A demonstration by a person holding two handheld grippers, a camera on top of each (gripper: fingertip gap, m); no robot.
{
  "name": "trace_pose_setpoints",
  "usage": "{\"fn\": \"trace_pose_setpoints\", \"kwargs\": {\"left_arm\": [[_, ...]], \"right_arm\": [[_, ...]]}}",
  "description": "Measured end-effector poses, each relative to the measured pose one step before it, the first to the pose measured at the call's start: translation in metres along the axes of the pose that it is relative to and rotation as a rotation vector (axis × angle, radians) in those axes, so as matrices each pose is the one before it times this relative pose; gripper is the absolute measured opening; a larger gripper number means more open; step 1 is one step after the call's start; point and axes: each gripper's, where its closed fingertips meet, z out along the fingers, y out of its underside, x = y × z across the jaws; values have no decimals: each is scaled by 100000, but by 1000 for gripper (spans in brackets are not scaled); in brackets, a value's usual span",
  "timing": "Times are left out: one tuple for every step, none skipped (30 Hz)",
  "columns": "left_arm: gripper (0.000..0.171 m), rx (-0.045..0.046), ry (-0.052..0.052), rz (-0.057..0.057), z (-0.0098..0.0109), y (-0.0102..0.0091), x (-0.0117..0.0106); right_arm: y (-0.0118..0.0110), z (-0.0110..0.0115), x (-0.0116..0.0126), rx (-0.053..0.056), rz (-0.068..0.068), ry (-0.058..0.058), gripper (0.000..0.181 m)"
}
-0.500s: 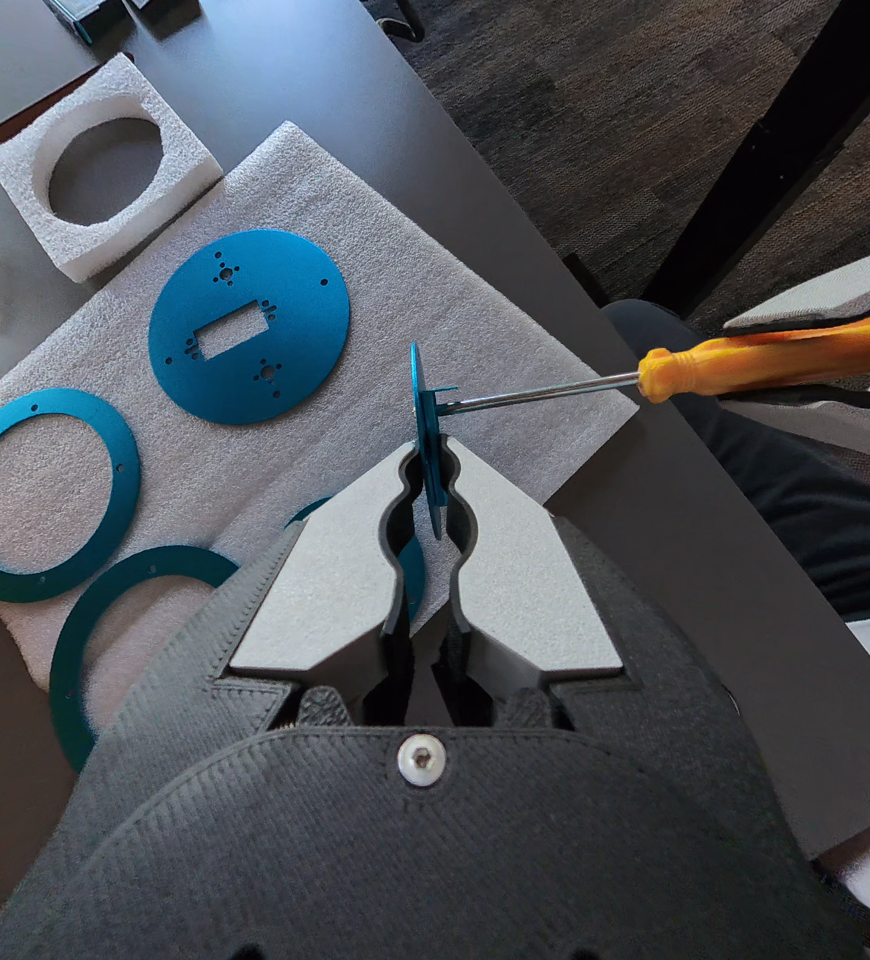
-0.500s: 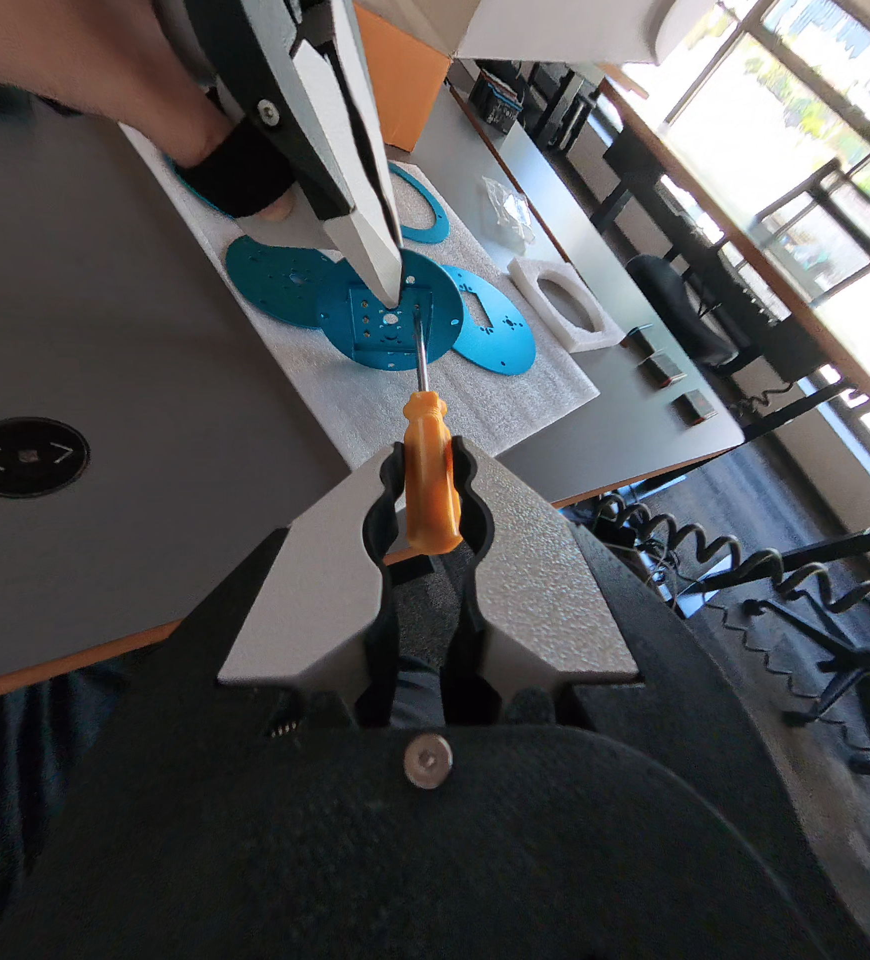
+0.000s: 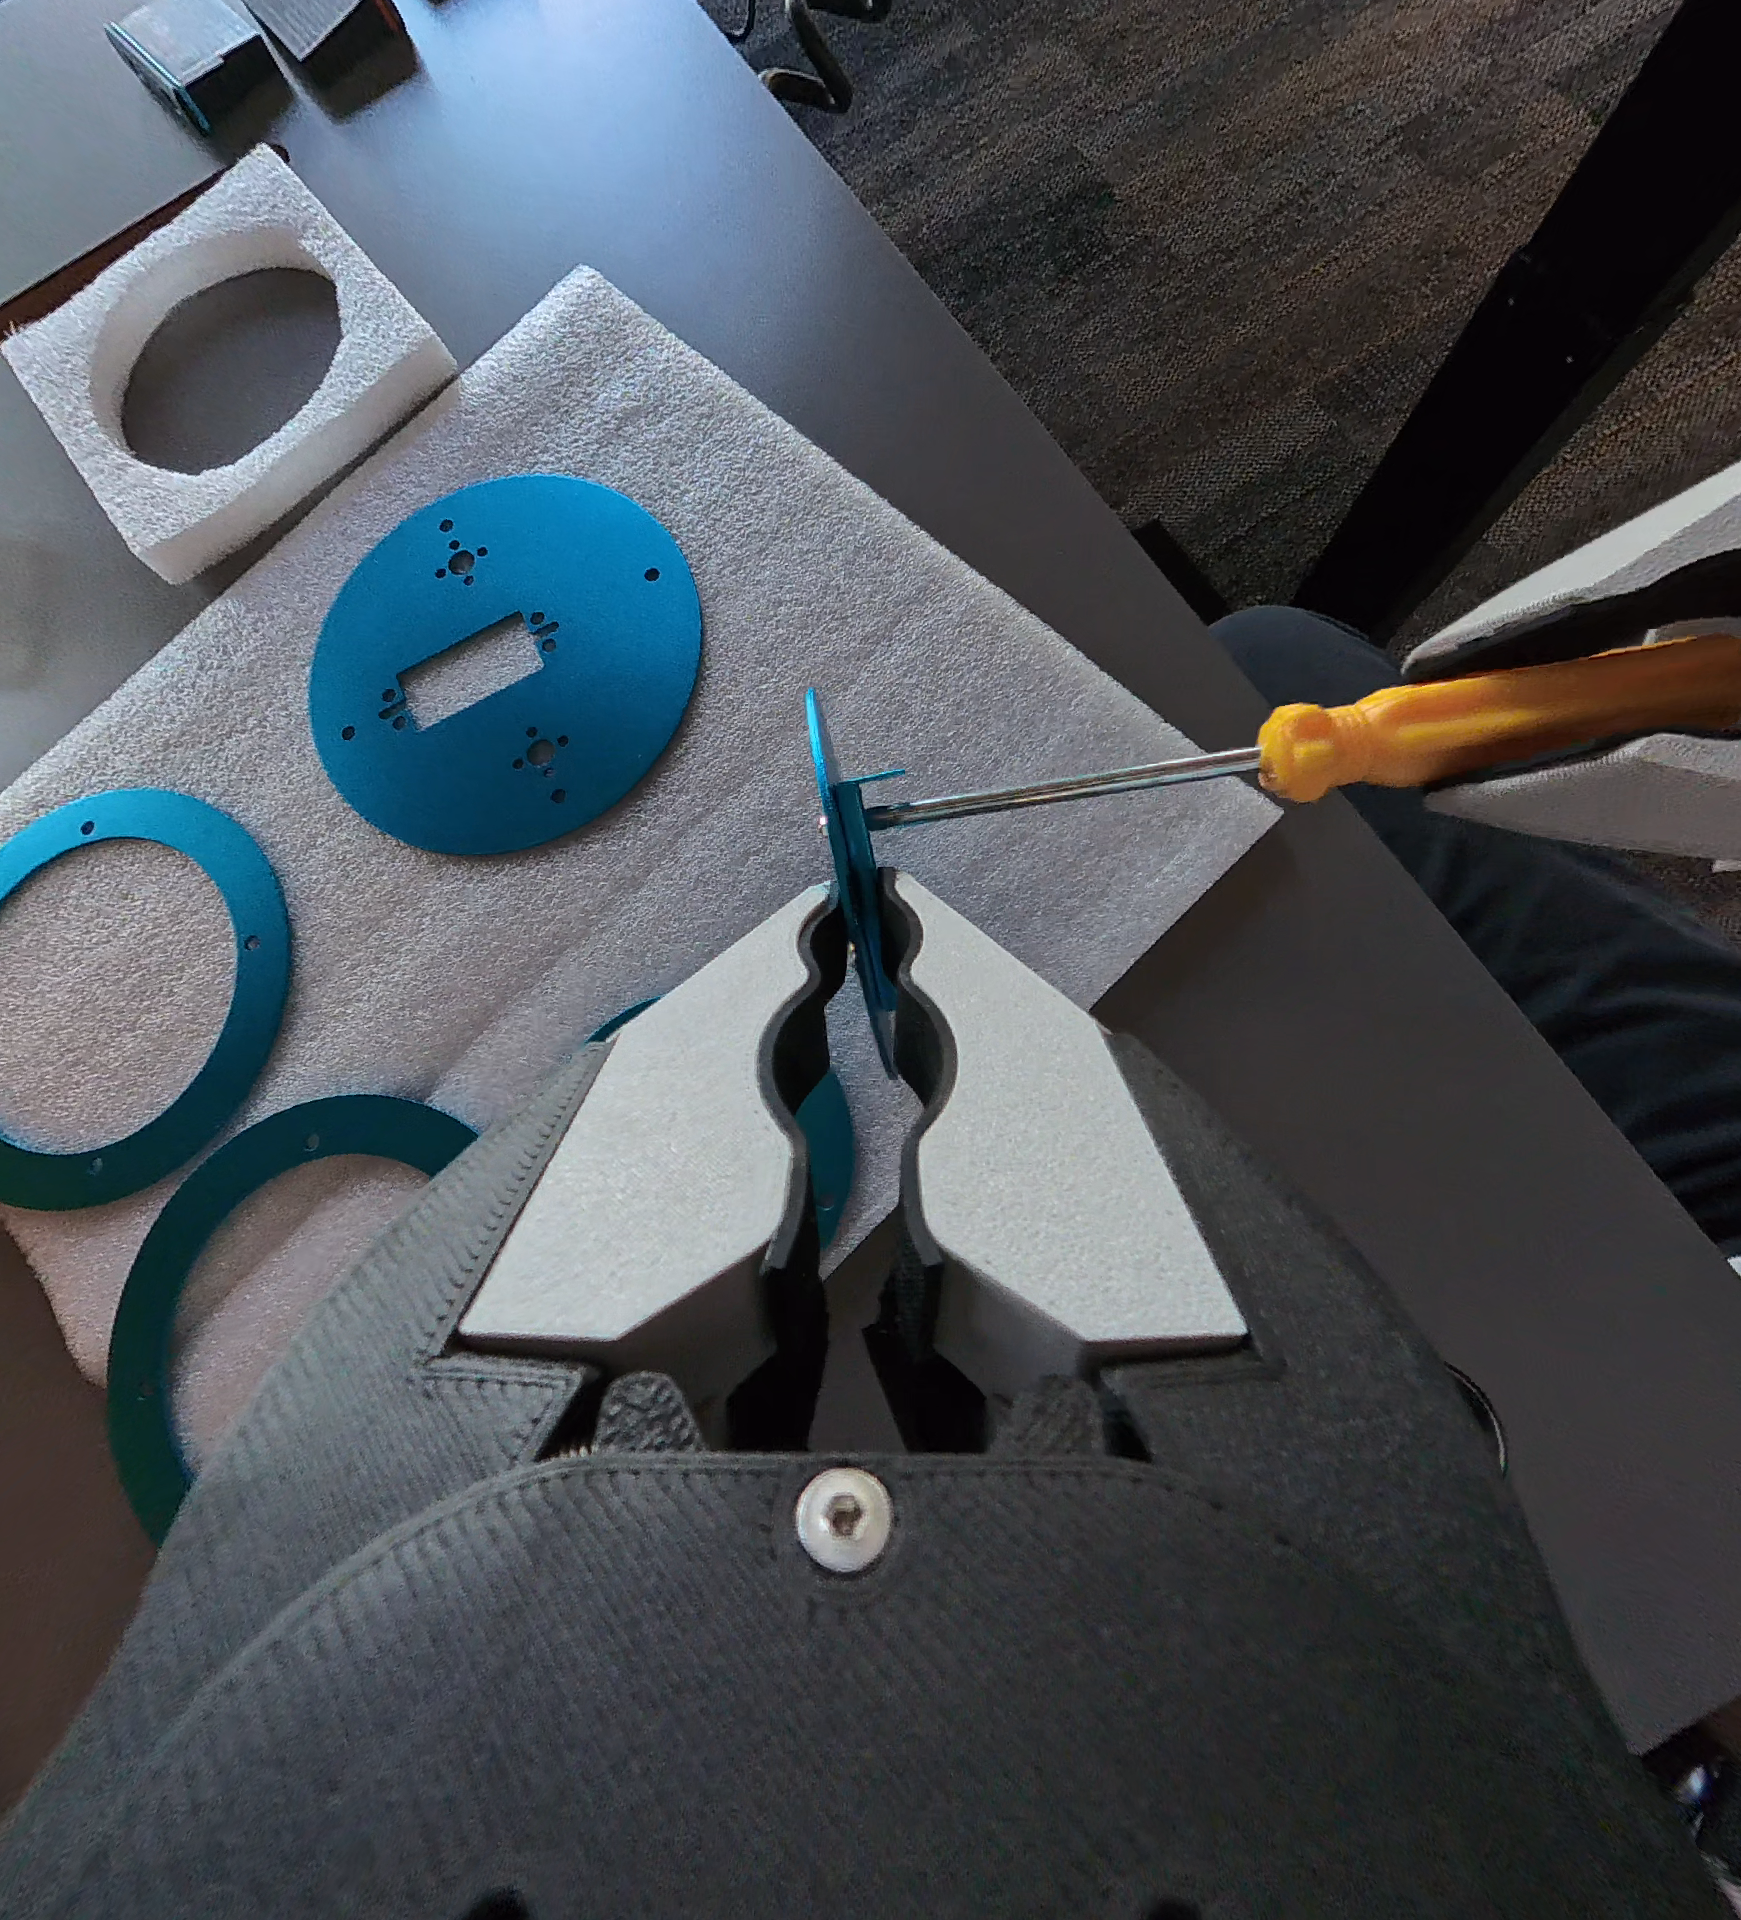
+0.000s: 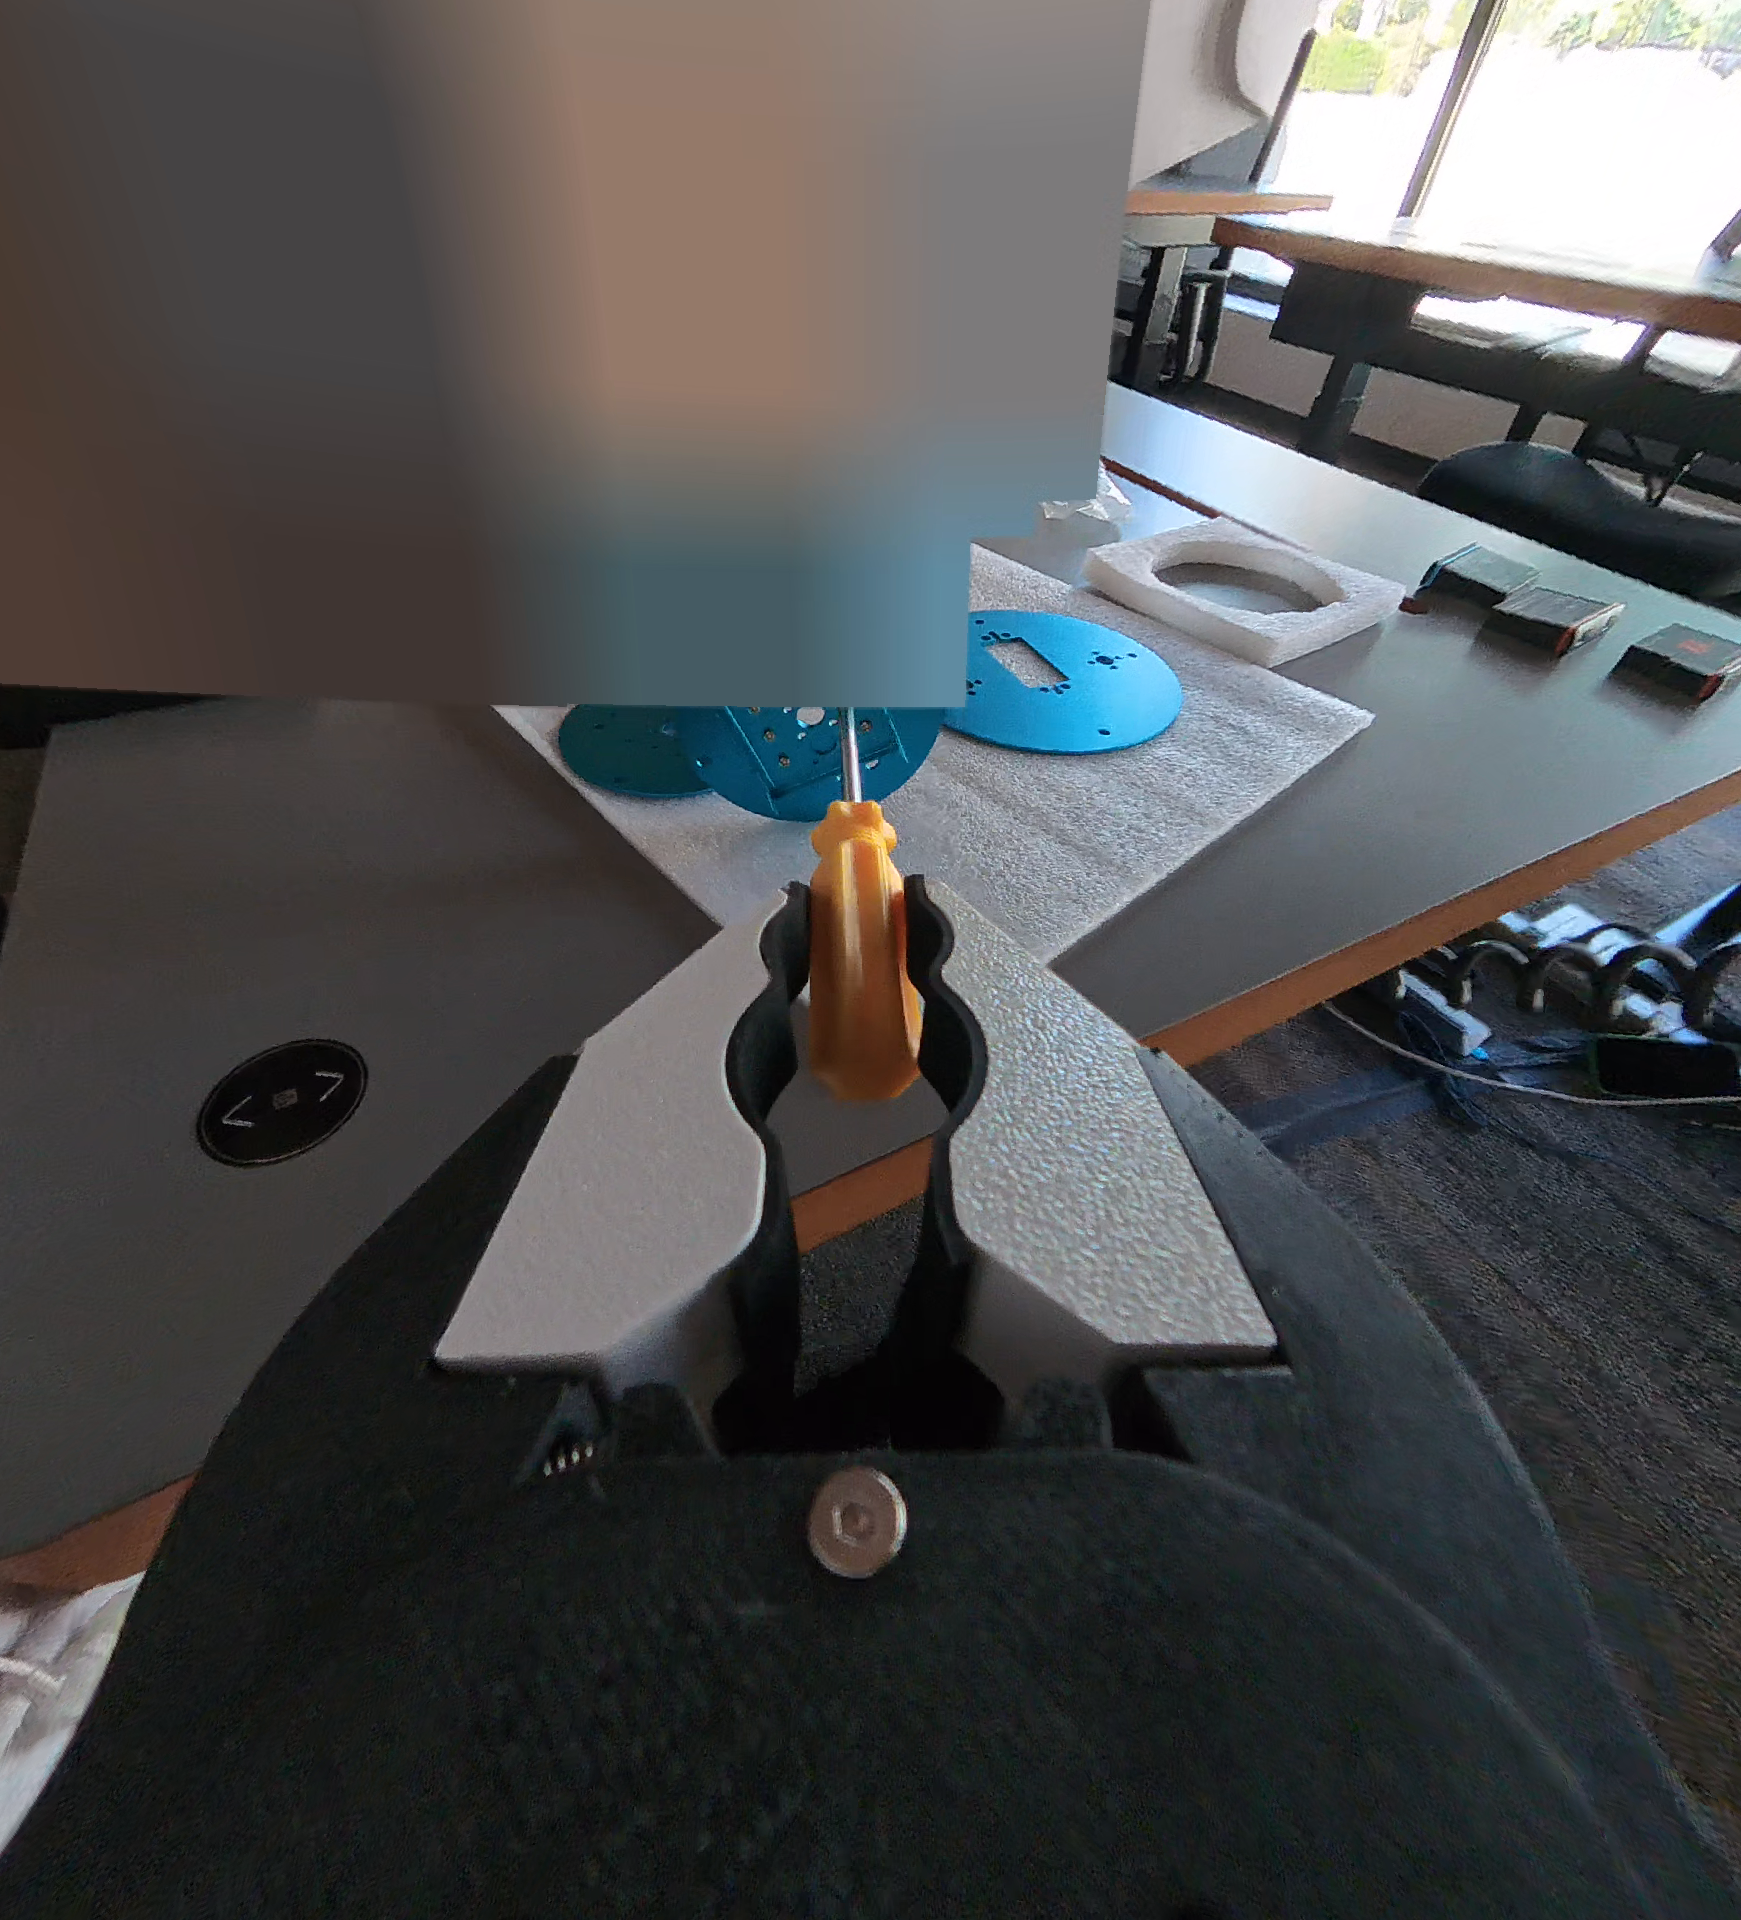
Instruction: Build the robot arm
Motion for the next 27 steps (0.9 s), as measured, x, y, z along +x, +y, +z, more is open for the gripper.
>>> {"fn": "trace_pose_setpoints", "kwargs": {"left_arm": [[5, 283, -333, 429, -3, 11, 14], [4, 444, -204, 364, -2, -2, 37], [4, 583, -216, 401, -6, 5, 36], [4, 594, -309, 318, -6, 3, 29], [4, 563, -433, 337, -4, 10, 40], [4, 588, -467, 575, -4, 4, 32], [4, 642, -461, 628, -18, 7, 52], [4, 674, -546, 666, -15, 23, 55], [4, 859, -671, 803, -23, 4, 65], [4, 913, -708, 842, -29, 27, 62], [4, 821, -644, 877, -39, 27, 60], [4, 687, -461, 589, -35, 34, 41], [4, 583, -264, 354, -36, 28, 32], [4, 480, -127, 448, -40, 25, 42], [4, 510, -23, 393, -48, 32, 47], [4, 612, -62, 106, -27, 24, 43], [4, 712, -379, 275, -38, 32, 5], [4, 769, -589, 612, -43, 33, -17], [4, 875, -624, 284, -29, 41, -15], [4, 949, -560, 24, -41, 24, -13], [4, 1074, -585, -21, -22, 31, 1], [4, 1223, -799, 142, -31, 8, 0], [4, 1233, -1084, 665, -20, 6, 6], [4, 1140, -1137, 1006, -21, 3, 32], [4, 1085, -1022, 948, -11, -4, 45], [4, 1115, -1084, 1063, -17, -5, 52], [4, 1220, -1049, 1281, 2, 13, 48]], "right_arm": [[106, 32, 30, -427, 4621, -1942, 17], [65, -16, 92, 26, 5586, -2008, 17], [49, -34, 87, 364, 6825, -2201, 17], [101, -31, 67, 115, 7718, -2381, 17], [136, -2, 17, 207, 8250, -2538, 17], [169, 1, -3, 145, 8621, -2685, 17], [178, -6, -20, 378, 8187, -2736, 17], [204, -13, 45, 230, 7526, -2399, 17], [121, -37, 41, 912, 6667, -2297, 17], [71, -44, 48, 1141, 6087, -2185, 17], [47, -44, 72, 1233, 4152, -1697, 17], [79, -27, 101, 1146, 2283, -1273, 17], [54, -17, -3, 1238, 1697, -1715, 17], [-42, -36, -24, 1777, -51, -1175, 17], [-85, -68, 43, 1842, -1842, -283, 17], [-75, -53, 9, 1699, -1851, -17, 16], [1, 7, -70, 755, -471, -455, 17], [65, 43, -10, 150, 633, -237, 17], [110, 66, -28, -248, 1840, -556, 16], [185, 76, 8, -839, 2624, -631, 16], [217, 60, 8, -1211, 3733, -935, 16], [248, 58, -26, -1214, 5165, -1280, 16], [228, 53, -83, -1073, 6037, -1652, 16], [281, 43, -165, -1355, 5472, -2046, 16], [314, 57, -262, -1760, 4541, -2740, 16], [331, 60, -194, -1635, 4173, -2349, 16], [224, 26, -132, -779, 3650, -1962, 16]]}}
